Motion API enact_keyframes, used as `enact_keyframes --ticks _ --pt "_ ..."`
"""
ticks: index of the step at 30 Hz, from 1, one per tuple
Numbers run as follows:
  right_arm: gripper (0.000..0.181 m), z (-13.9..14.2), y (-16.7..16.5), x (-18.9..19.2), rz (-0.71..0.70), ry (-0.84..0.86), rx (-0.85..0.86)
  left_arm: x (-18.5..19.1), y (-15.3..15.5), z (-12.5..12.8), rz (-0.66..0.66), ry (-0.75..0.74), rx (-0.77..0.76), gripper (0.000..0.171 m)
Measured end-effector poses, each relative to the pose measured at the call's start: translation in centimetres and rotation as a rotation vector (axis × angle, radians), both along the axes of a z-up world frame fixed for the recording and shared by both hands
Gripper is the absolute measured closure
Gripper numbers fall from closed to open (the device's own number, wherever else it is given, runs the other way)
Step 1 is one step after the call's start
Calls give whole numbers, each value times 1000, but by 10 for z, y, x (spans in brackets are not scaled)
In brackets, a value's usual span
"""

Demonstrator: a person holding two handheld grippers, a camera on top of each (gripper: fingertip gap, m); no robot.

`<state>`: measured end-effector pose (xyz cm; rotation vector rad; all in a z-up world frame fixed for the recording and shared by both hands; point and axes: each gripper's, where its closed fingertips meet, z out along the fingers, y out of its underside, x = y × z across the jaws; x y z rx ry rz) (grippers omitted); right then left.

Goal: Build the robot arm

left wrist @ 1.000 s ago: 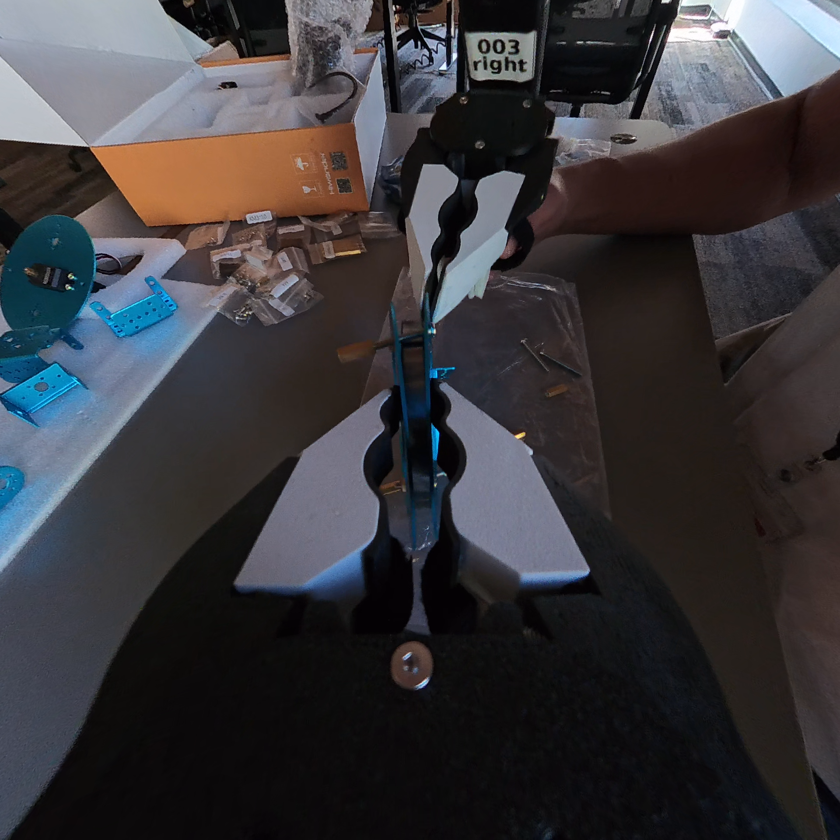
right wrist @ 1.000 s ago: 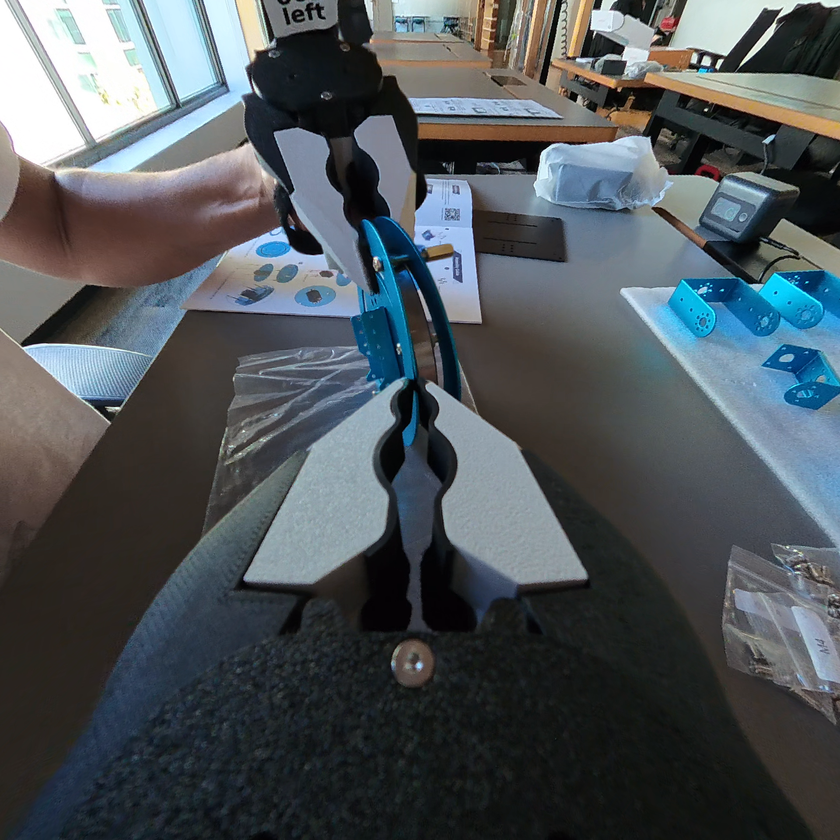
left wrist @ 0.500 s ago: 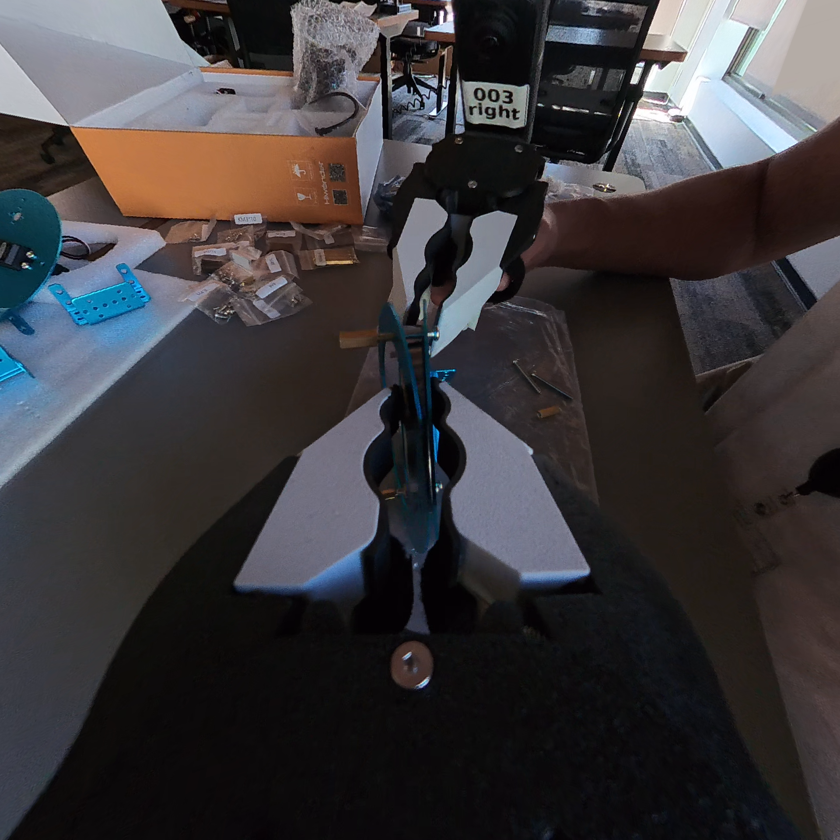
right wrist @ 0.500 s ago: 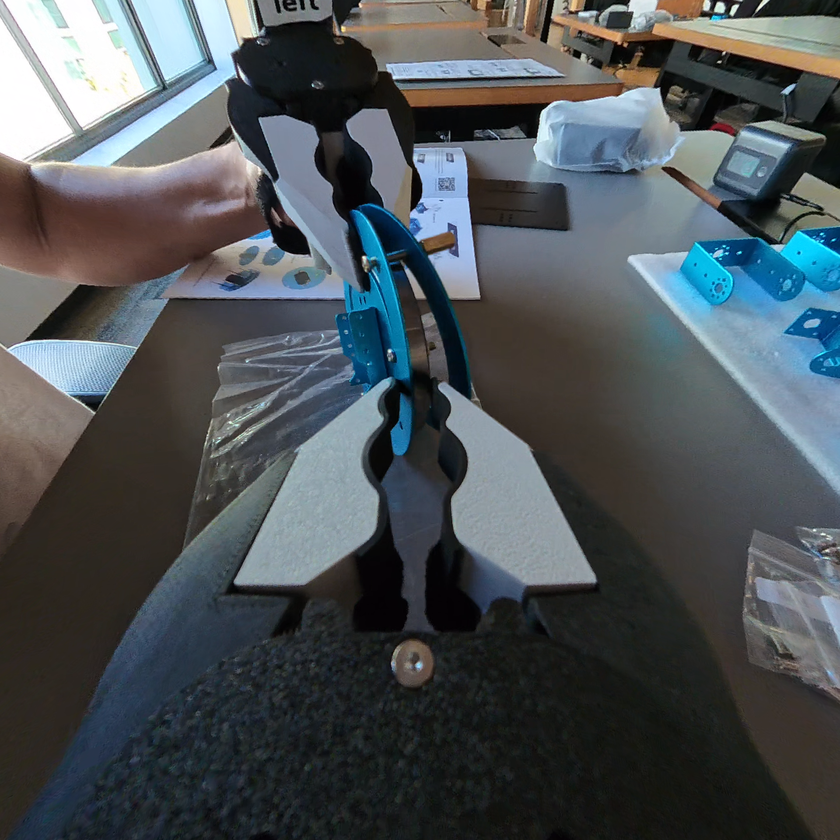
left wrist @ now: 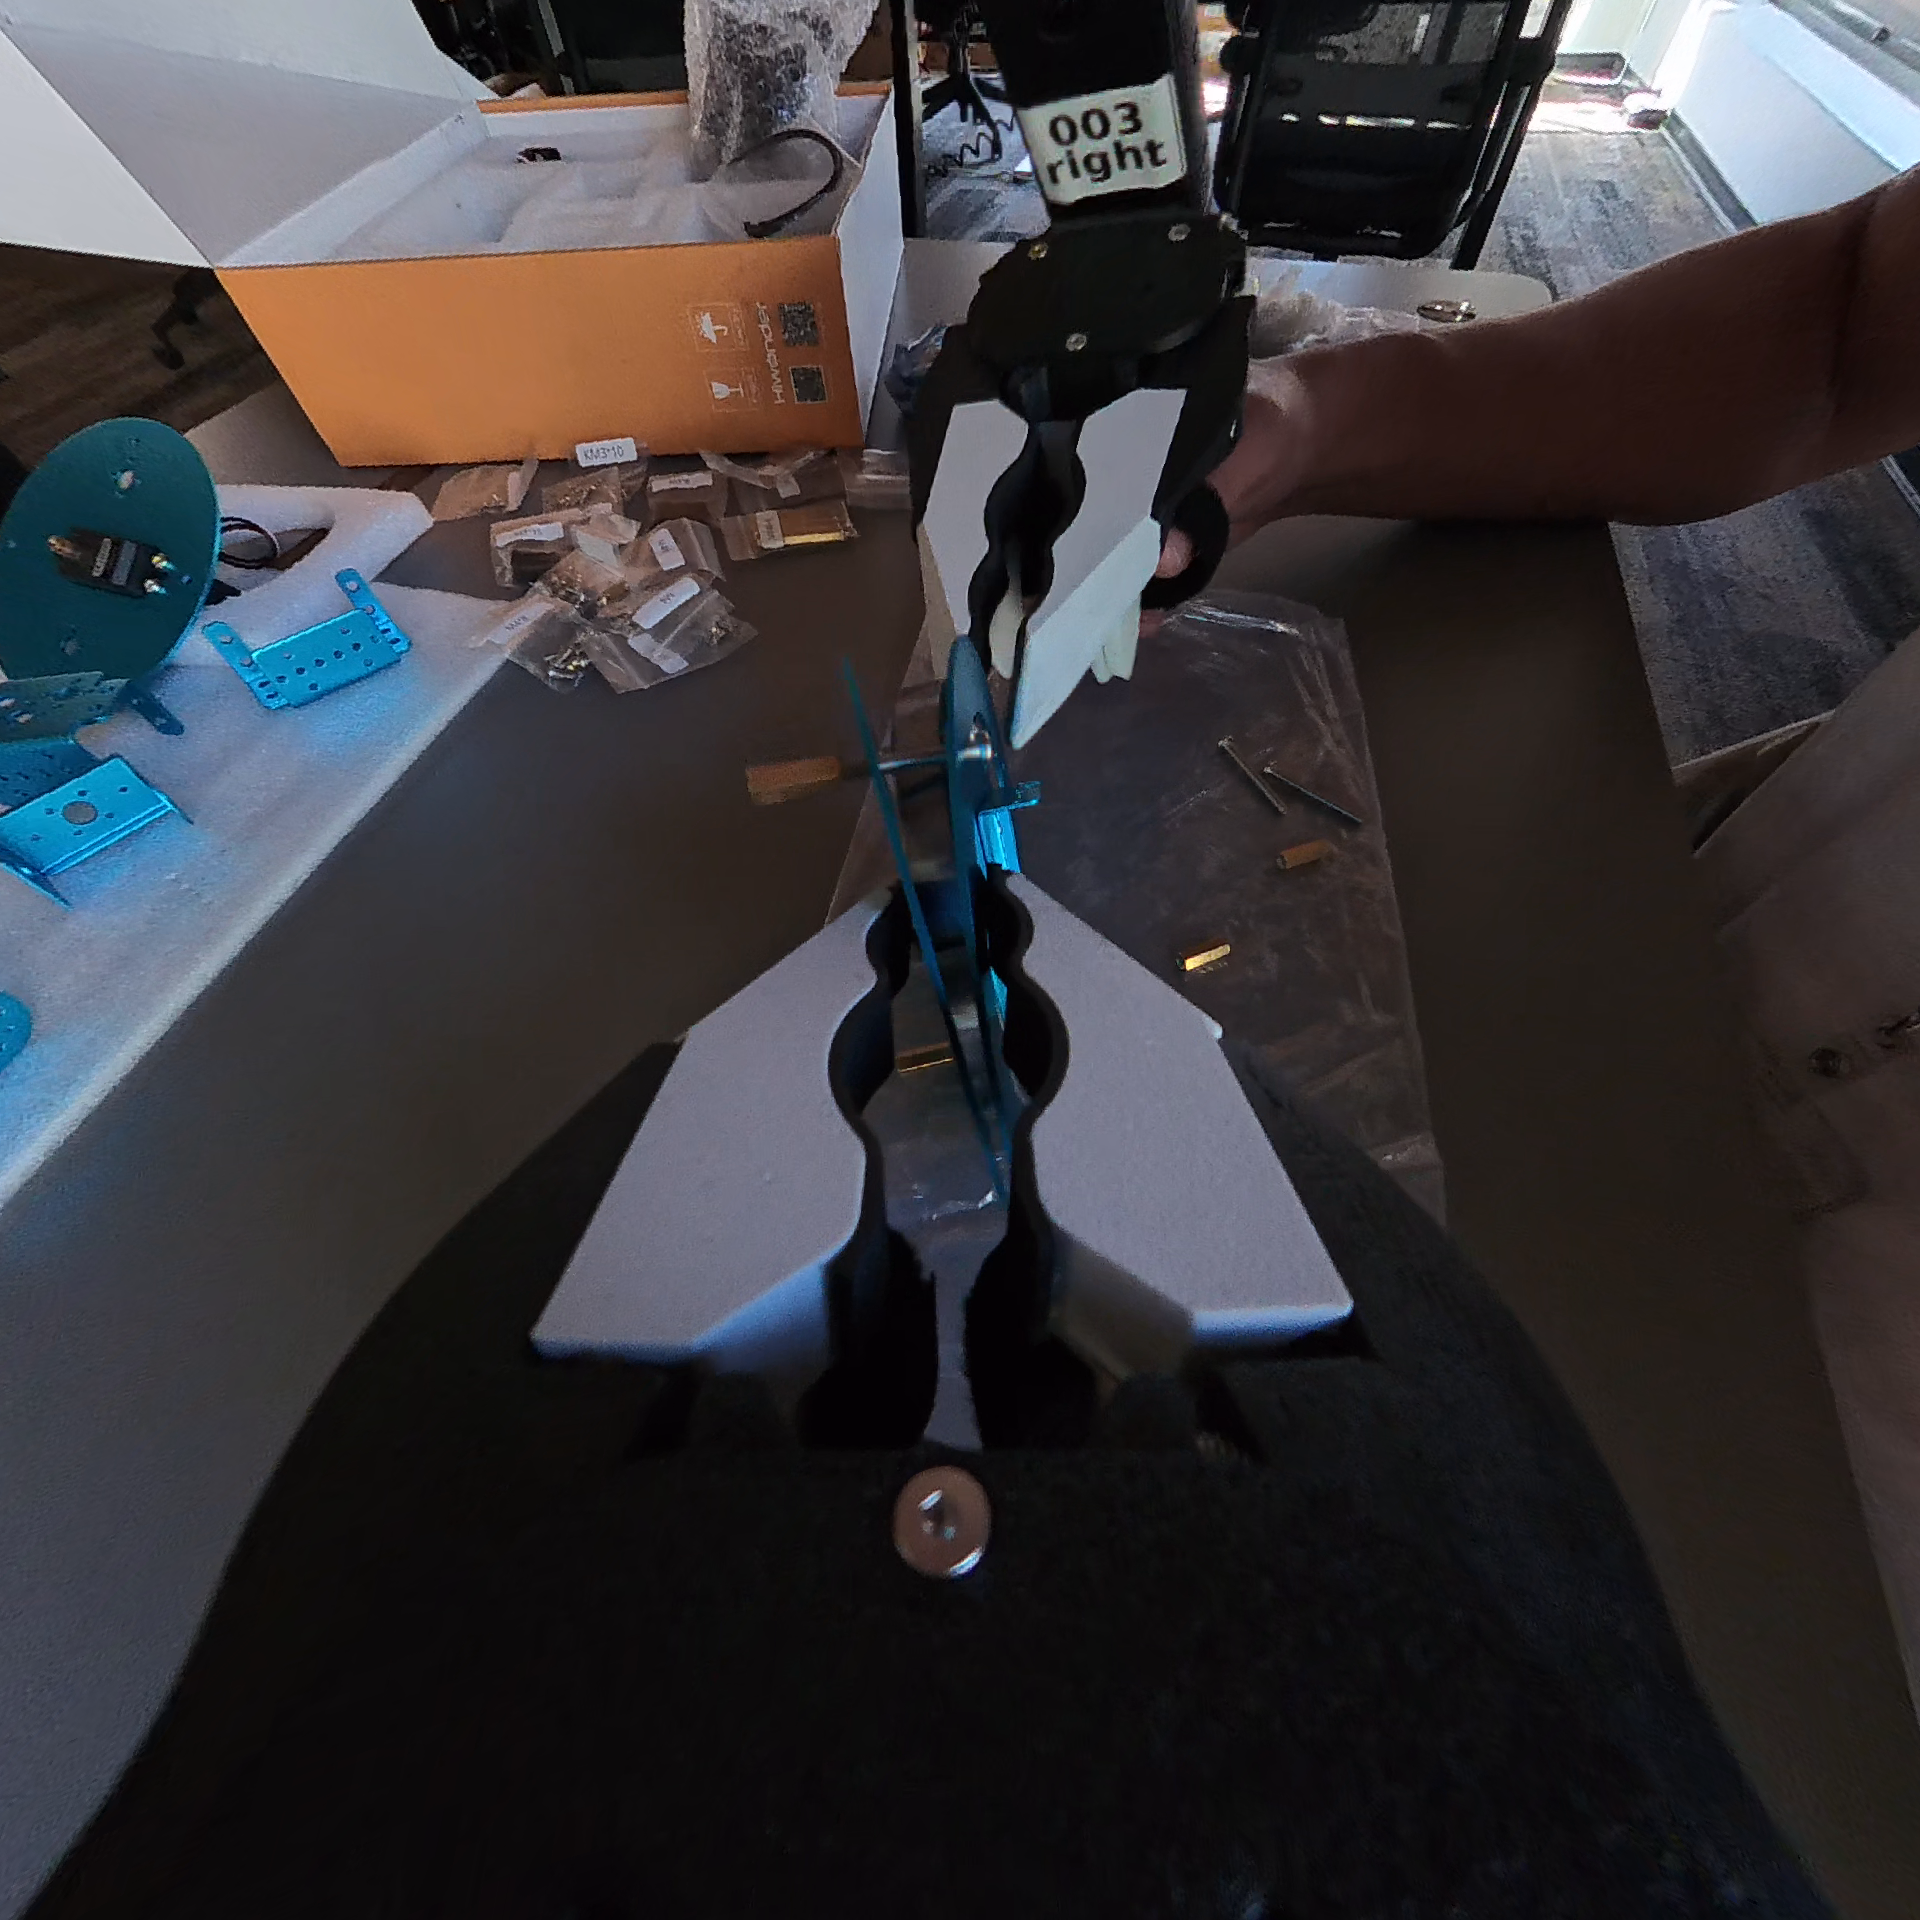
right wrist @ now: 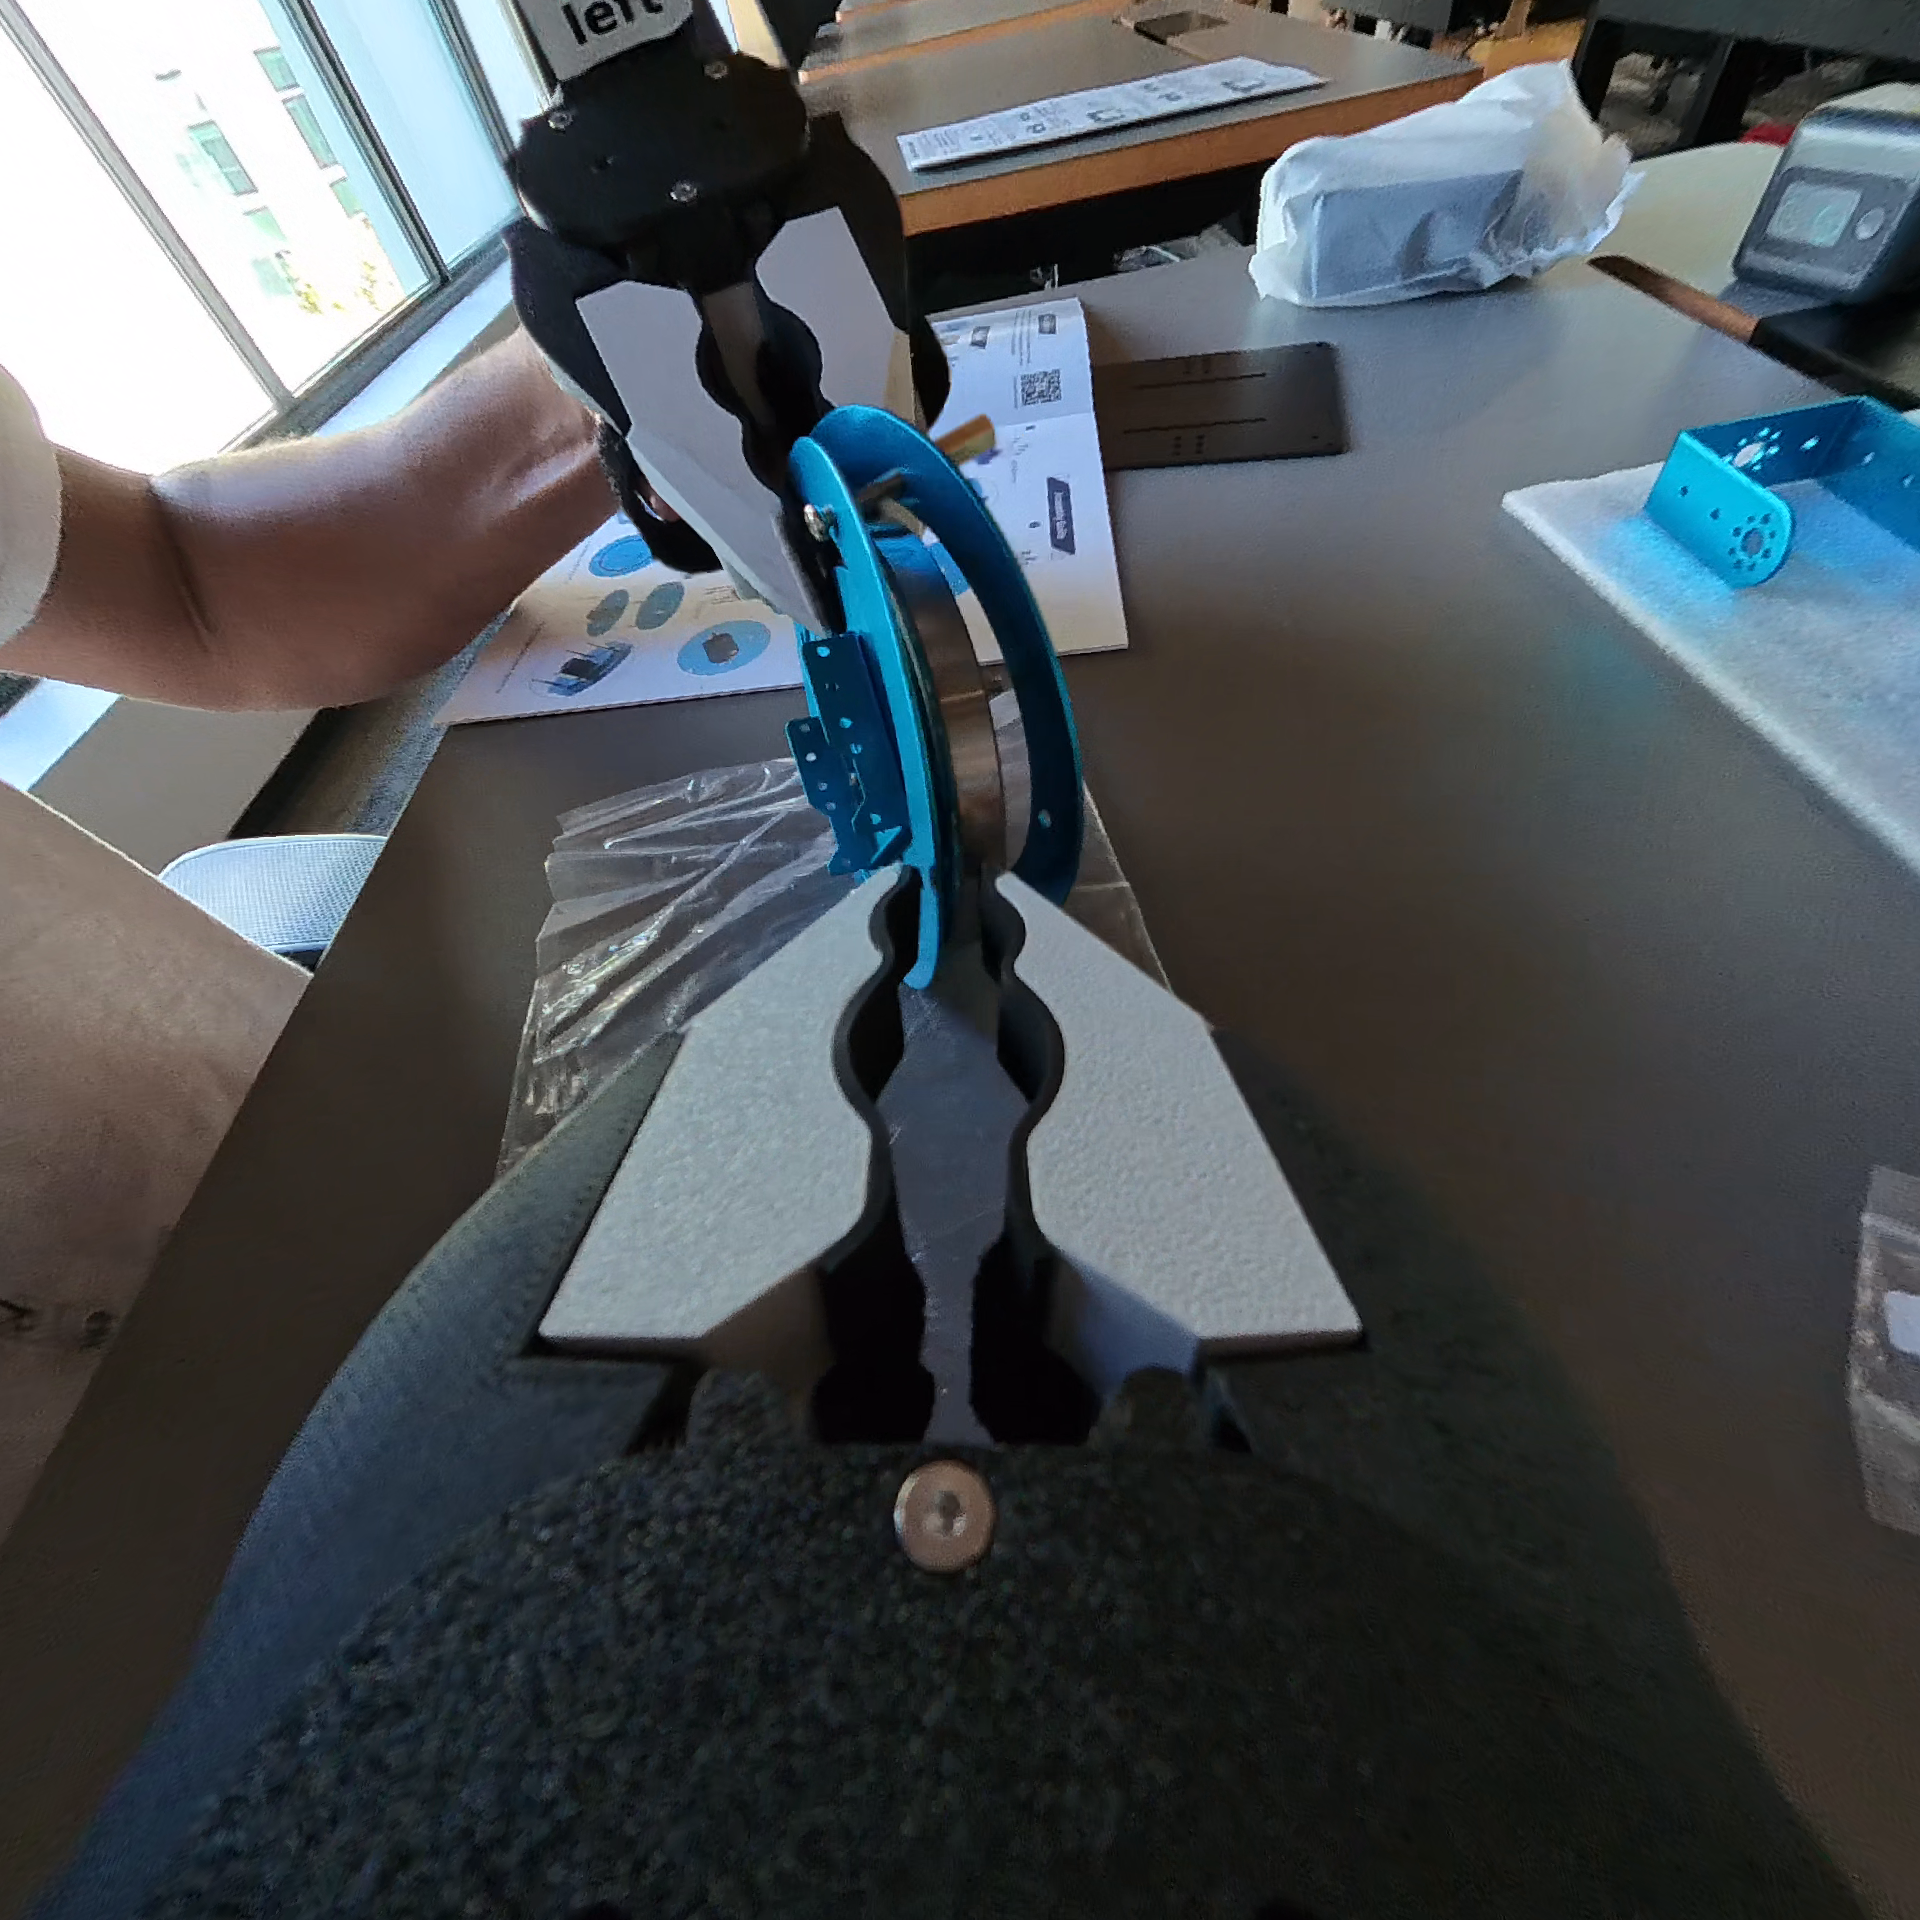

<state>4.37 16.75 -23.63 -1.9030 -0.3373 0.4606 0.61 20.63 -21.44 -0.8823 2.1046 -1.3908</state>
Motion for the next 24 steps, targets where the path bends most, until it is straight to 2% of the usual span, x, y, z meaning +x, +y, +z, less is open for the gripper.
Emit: enact_keyframes --ticks 11,17,24 --pt "159 14 12 -2 -10 77 22 1 8 -2 22 22 13 157" --pt "164 24 10 -5 4 112 74 10 4 -2 28 42 59 155" --pt "161 22 9 -4 -10 44 71 12 -2 0 10 46 73 157"
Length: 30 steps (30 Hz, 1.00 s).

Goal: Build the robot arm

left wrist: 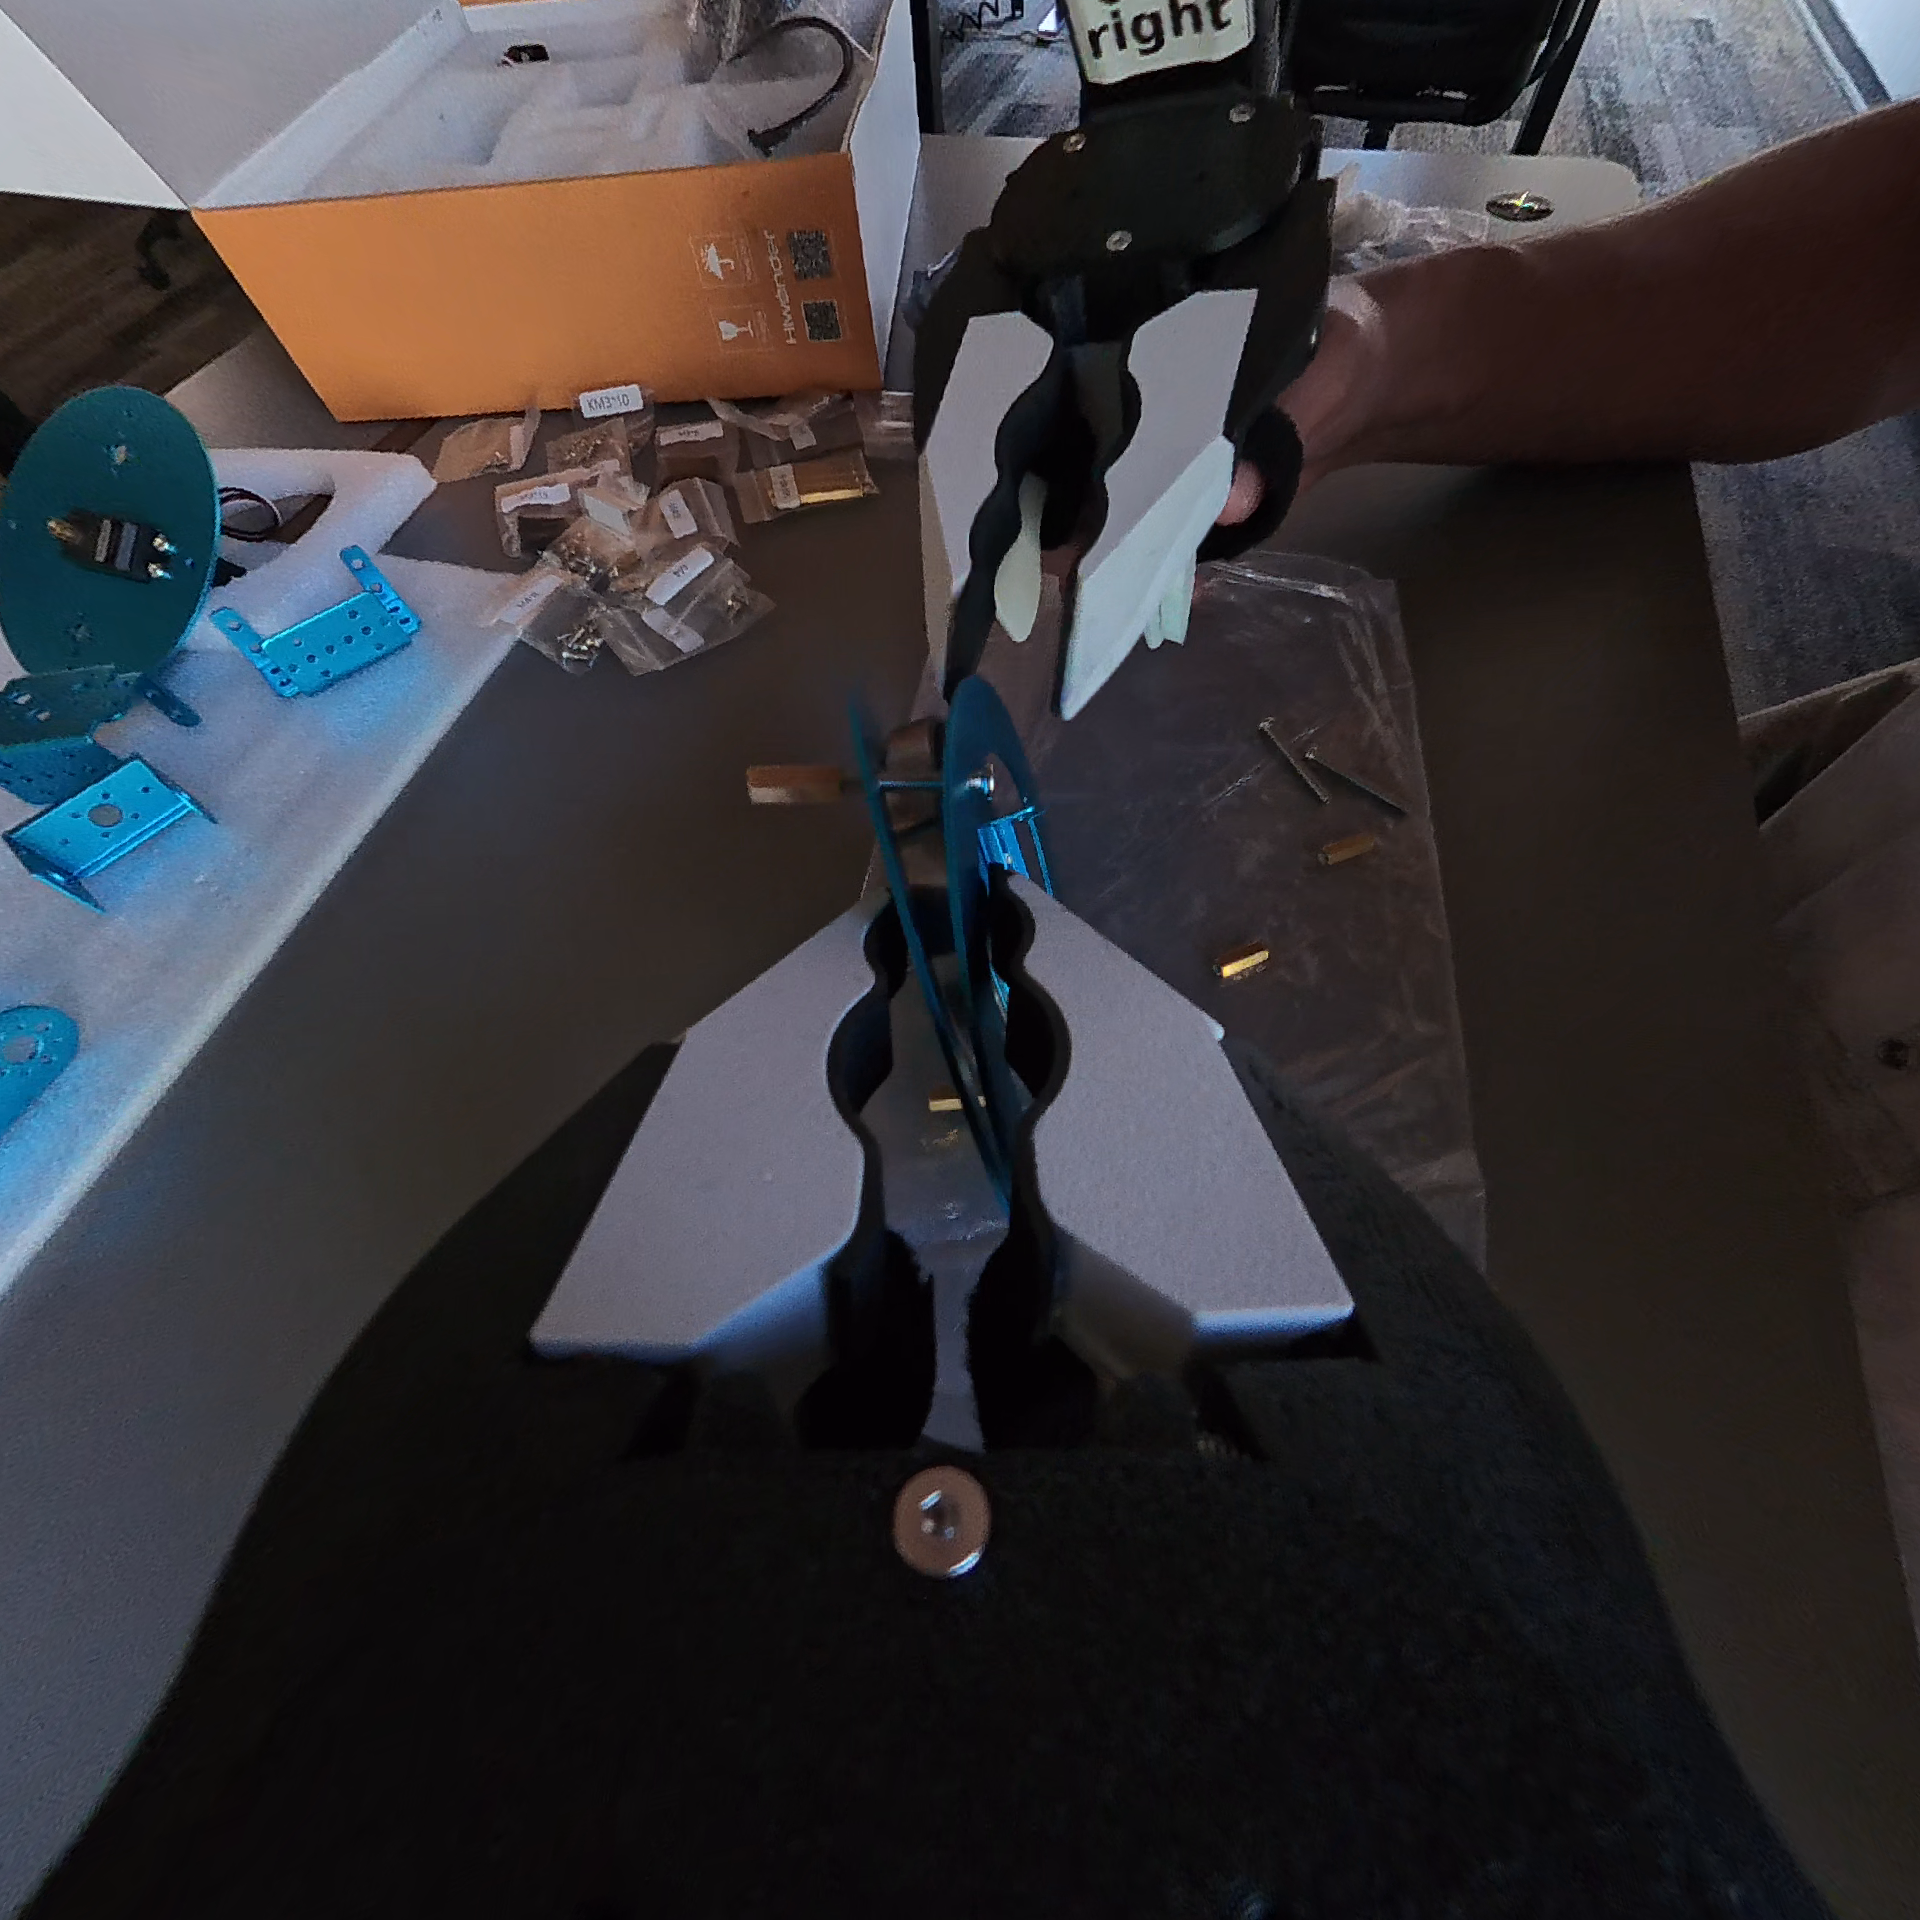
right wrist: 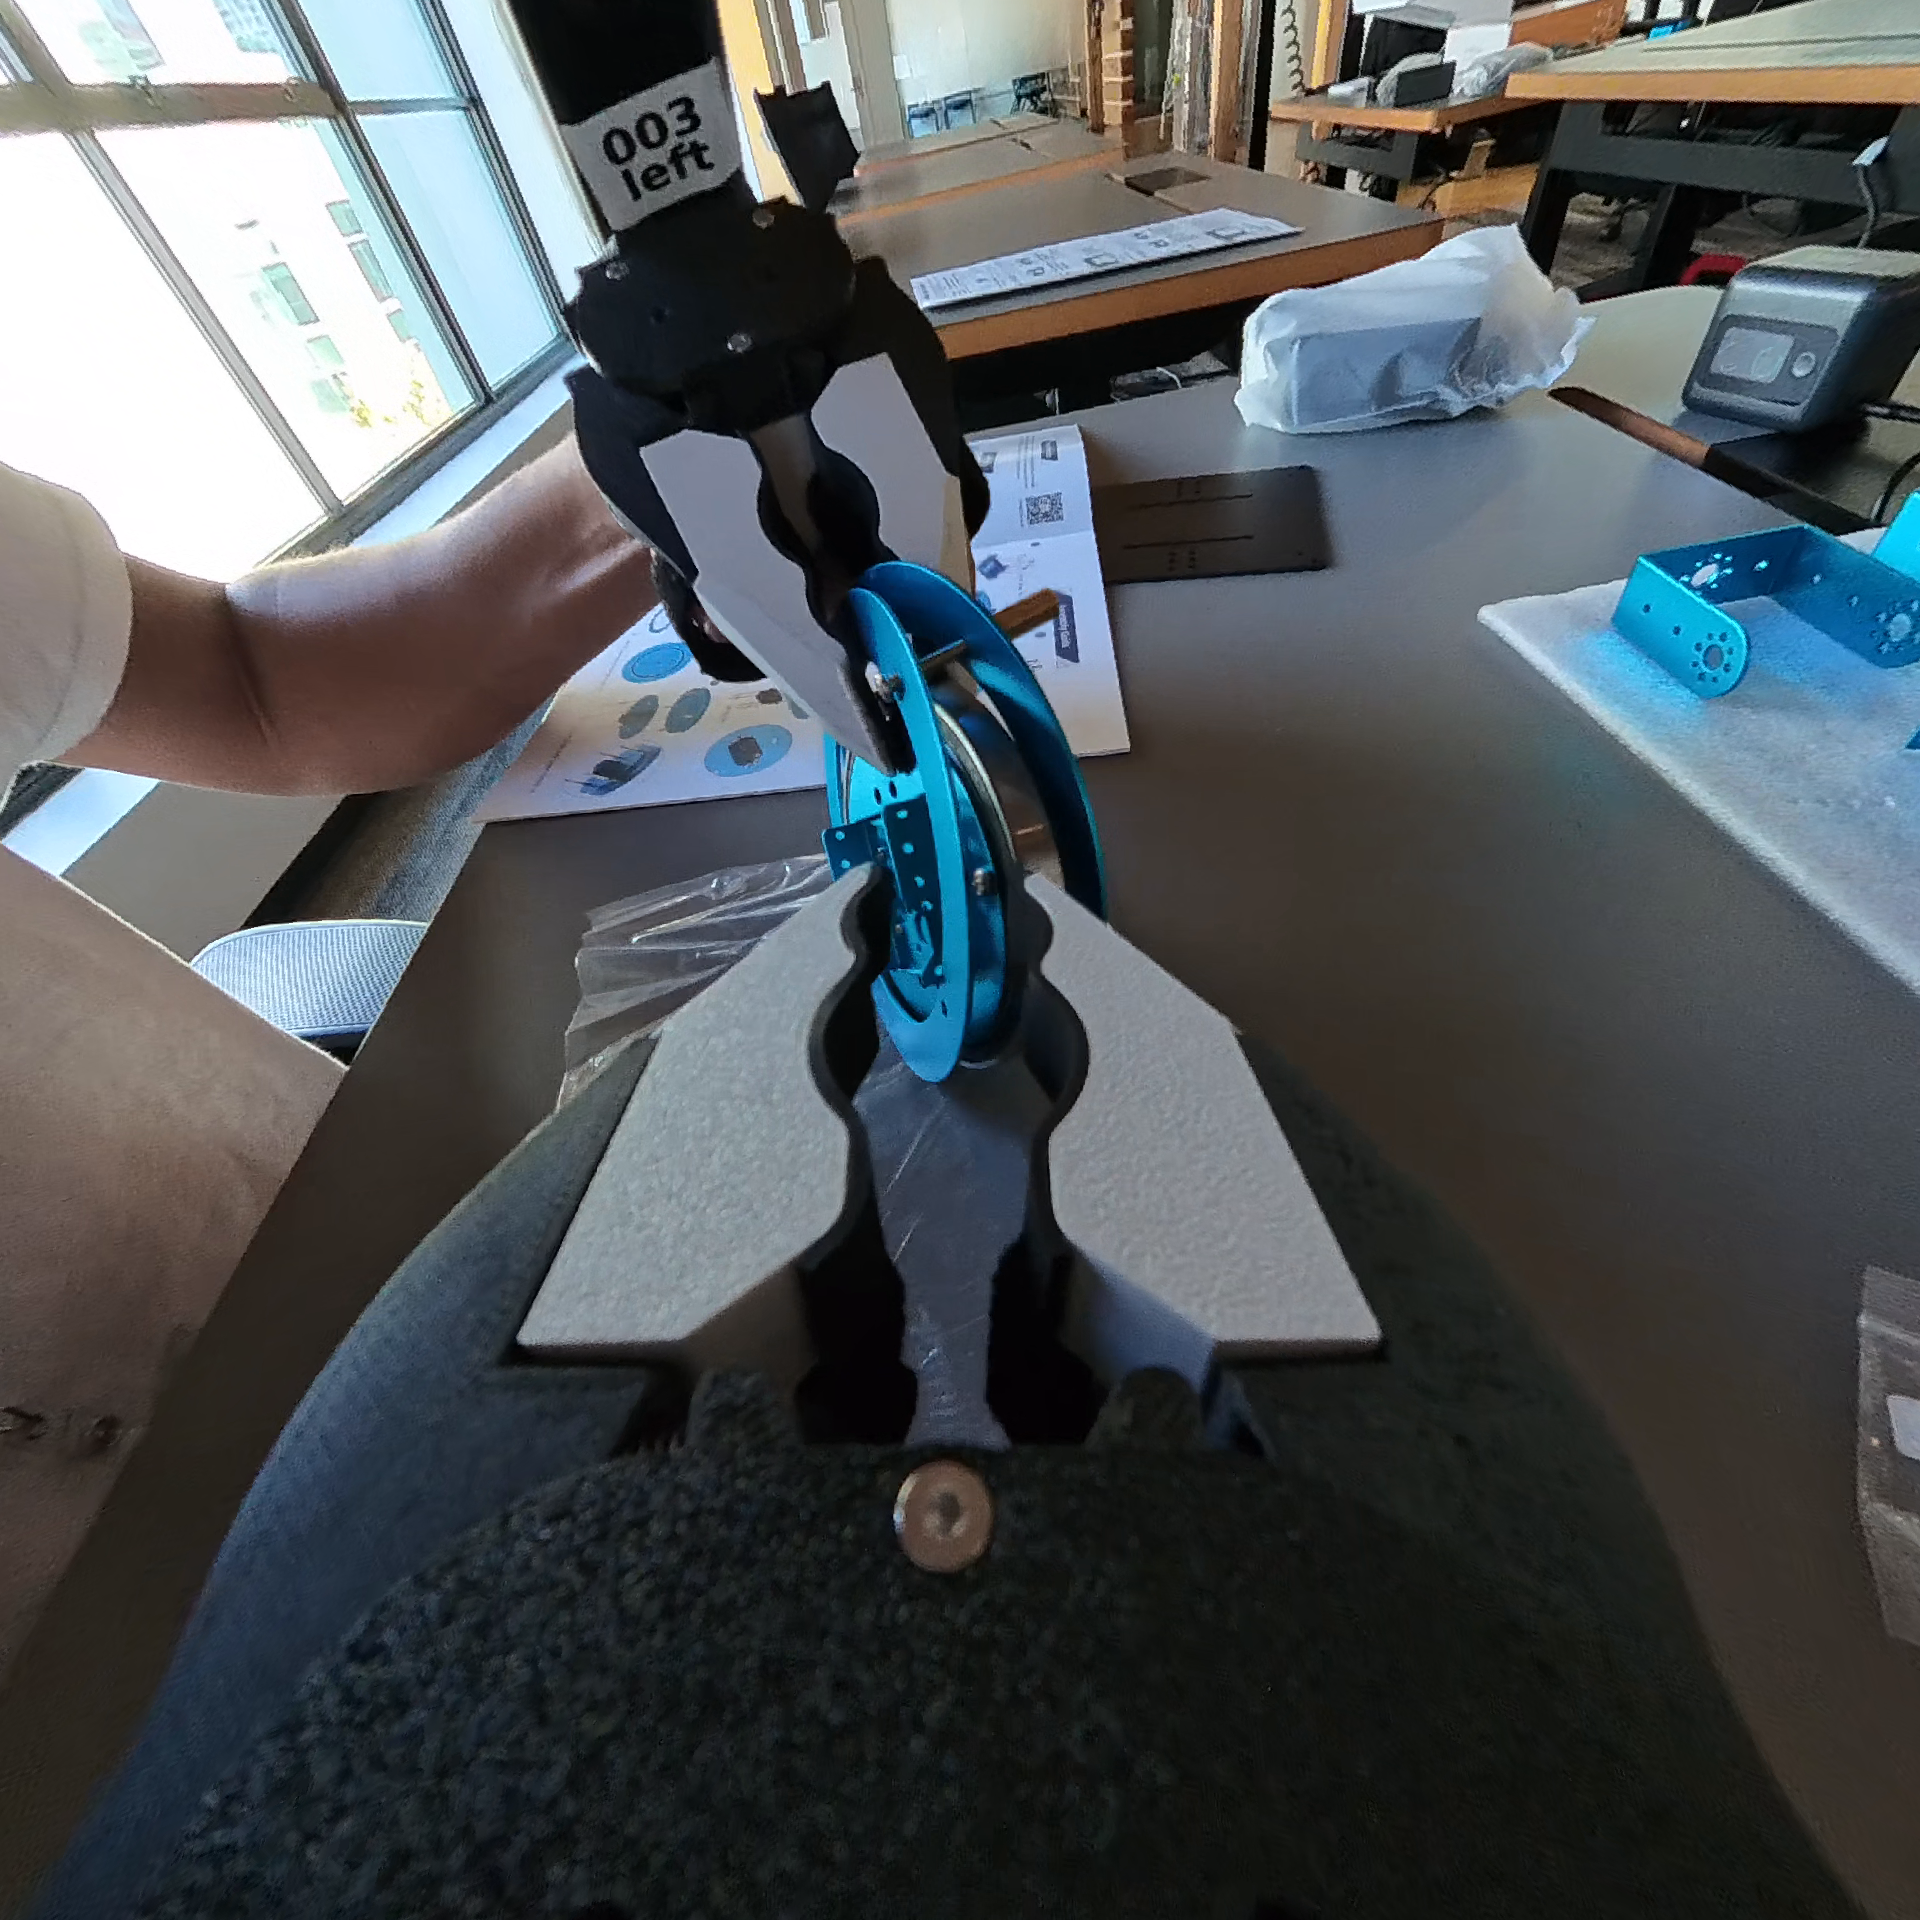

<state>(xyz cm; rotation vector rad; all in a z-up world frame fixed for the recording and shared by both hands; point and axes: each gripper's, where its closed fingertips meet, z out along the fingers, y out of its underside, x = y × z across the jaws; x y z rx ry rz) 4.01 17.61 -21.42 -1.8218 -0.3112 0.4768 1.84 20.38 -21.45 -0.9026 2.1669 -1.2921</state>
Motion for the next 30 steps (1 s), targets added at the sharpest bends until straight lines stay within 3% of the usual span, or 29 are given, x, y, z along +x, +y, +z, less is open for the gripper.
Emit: enact_keyframes --ticks 2,4,24,27,30 --pt "163 -4 1 -4 9 -28 -12 1 -1 0 -1 3 -1 157" --pt "177 -9 4 -3 -18 -67 -38 2 -2 0 -4 5 3 157" --pt "178 -18 -4 1 10 -72 -47 -18 8 -21 -53 -3 42 158" --pt "169 -13 -4 9 -27 -114 -16 -18 9 -21 -50 -2 17 158" --pt "143 -25 -1 11 -34 -101 -94 -18 10 -21 -46 -5 -1 158"
